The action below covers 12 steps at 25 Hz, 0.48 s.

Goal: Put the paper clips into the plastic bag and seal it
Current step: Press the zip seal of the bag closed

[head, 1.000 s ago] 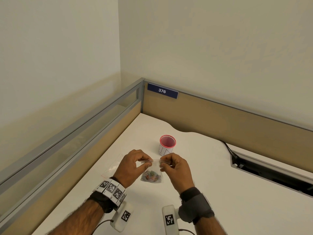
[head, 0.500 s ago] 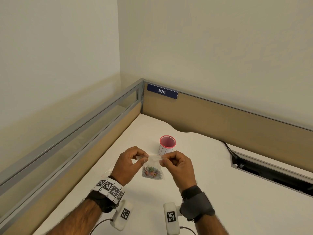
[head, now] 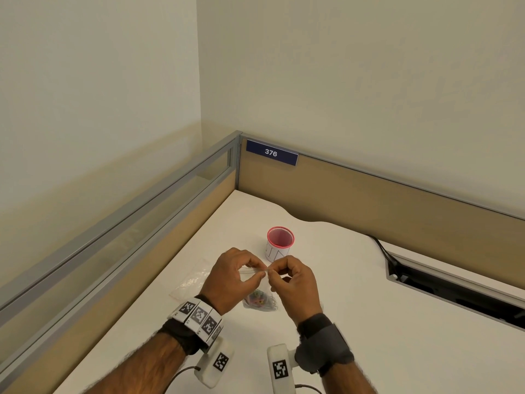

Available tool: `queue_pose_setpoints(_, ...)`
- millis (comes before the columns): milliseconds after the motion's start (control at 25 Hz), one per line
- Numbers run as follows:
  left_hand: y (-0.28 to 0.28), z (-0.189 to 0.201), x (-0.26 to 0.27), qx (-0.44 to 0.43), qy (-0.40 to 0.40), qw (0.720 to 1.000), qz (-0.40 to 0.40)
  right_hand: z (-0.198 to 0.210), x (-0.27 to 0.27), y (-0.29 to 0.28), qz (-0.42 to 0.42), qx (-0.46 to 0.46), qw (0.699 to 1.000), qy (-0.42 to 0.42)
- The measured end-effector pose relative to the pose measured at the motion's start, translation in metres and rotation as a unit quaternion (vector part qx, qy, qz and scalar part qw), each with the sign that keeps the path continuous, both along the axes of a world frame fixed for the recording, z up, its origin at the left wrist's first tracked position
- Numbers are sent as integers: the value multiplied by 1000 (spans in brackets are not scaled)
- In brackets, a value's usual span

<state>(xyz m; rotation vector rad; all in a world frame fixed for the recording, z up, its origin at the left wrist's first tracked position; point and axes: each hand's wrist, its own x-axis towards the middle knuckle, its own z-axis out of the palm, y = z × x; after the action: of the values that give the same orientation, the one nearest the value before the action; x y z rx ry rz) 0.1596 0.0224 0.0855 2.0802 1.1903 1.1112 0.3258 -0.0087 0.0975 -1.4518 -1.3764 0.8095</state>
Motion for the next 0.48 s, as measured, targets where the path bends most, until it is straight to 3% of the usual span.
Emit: queue_pose_setpoints(480, -1, -3, 1, -4, 12, 1000, 0, 1, -6, -3, 26, -4, 999, -34)
